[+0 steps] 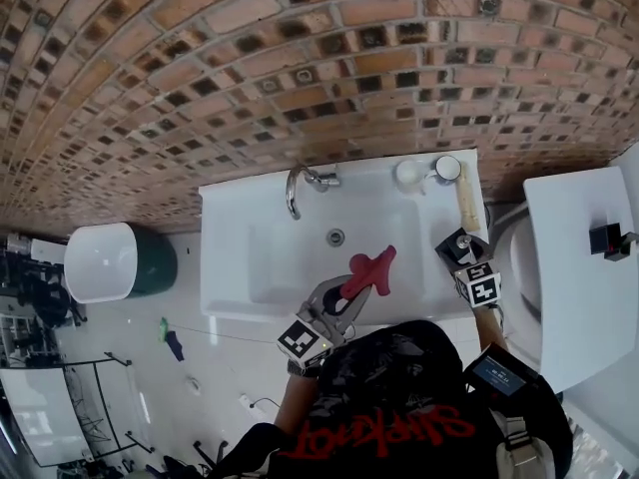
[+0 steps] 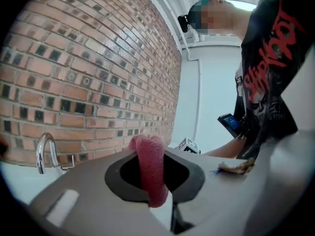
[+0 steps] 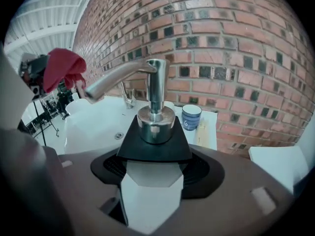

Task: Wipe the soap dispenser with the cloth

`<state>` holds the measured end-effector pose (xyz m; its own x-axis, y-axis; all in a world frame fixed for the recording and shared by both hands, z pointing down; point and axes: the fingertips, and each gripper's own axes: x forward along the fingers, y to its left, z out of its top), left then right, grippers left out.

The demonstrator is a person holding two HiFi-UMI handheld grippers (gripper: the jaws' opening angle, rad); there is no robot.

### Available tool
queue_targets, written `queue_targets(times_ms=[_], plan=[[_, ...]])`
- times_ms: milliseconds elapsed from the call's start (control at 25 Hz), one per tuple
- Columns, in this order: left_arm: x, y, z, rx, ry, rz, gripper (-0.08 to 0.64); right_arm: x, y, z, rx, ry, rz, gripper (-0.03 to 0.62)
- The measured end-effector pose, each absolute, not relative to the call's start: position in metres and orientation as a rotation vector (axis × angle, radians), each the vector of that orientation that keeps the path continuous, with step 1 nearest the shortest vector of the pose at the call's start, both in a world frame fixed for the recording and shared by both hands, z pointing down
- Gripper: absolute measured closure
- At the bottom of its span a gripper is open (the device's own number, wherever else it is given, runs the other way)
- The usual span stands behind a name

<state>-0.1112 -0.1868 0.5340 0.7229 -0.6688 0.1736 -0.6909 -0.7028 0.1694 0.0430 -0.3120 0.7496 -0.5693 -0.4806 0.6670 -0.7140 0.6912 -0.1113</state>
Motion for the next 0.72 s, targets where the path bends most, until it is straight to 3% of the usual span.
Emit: queue_targets(times_ms=[440,600,720], plan=[[-0.112,-0.177,0.537,2.653,-1.166,0.090,0.514,0.048,-0.337,0.801,0.957,-2.162,0.447,0.288],[-0.103,-0.168,0.528,2.745,-1.040,0.053,0.515,0.053,-0.334,0.783,1.024,-2.159,0.566,0.187],[-0.096,-0.164,0.525,2.806,-0.961,0.051,0.515,0.056,-0.323,0.765,1.063,-2.190,0.658,0.172]])
